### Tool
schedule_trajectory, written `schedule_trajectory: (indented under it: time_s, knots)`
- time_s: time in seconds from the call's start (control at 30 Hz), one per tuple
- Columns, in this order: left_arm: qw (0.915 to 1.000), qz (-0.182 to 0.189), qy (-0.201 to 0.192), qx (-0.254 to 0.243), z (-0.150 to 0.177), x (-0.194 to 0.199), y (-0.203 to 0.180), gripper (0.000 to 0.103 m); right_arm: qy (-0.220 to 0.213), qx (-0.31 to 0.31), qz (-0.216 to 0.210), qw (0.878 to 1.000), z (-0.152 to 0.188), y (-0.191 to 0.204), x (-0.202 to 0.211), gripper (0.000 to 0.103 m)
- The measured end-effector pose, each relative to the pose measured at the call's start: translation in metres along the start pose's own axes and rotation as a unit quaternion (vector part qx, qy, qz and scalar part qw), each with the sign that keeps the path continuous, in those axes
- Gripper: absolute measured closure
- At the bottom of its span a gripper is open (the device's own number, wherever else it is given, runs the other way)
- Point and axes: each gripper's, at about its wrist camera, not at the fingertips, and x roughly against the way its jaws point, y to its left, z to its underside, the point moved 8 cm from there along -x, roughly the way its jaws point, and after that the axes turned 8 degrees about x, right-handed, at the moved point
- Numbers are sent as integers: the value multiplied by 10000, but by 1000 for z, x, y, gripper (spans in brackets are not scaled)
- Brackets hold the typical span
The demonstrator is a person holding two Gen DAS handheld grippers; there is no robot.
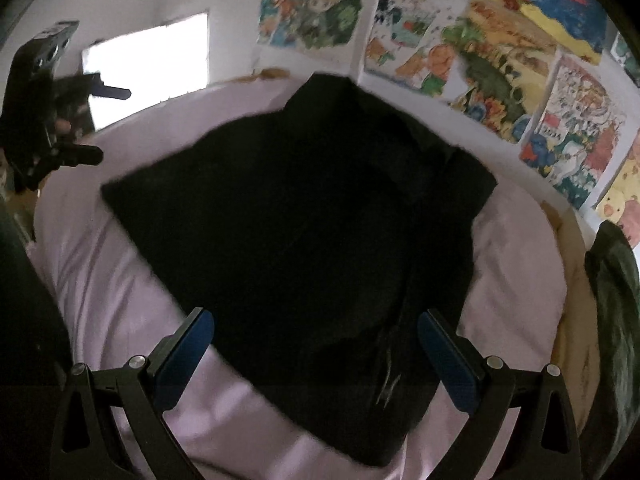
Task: Fold large clothes
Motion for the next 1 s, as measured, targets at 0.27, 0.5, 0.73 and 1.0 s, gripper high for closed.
schedule_trajectory:
  time_s: [0.27,0.5,0.73,1.0]
  knots:
    - [9951,-19,721,-680,61,-32,-13,2,465,585,-293,9968,34,27,-13,0]
    - [9854,-218,1330,-1042,106,-59,0,2,978,1015,-195,9898,53,39,-37,0]
    - [9761,-607,1739,-1149,132,-78,26,2,1523,481,-9,9872,85,10,-62,0]
    - [9699,-1041,1702,-1399,134,-84,34,1,1620,769,442,9828,95,1,-66,0]
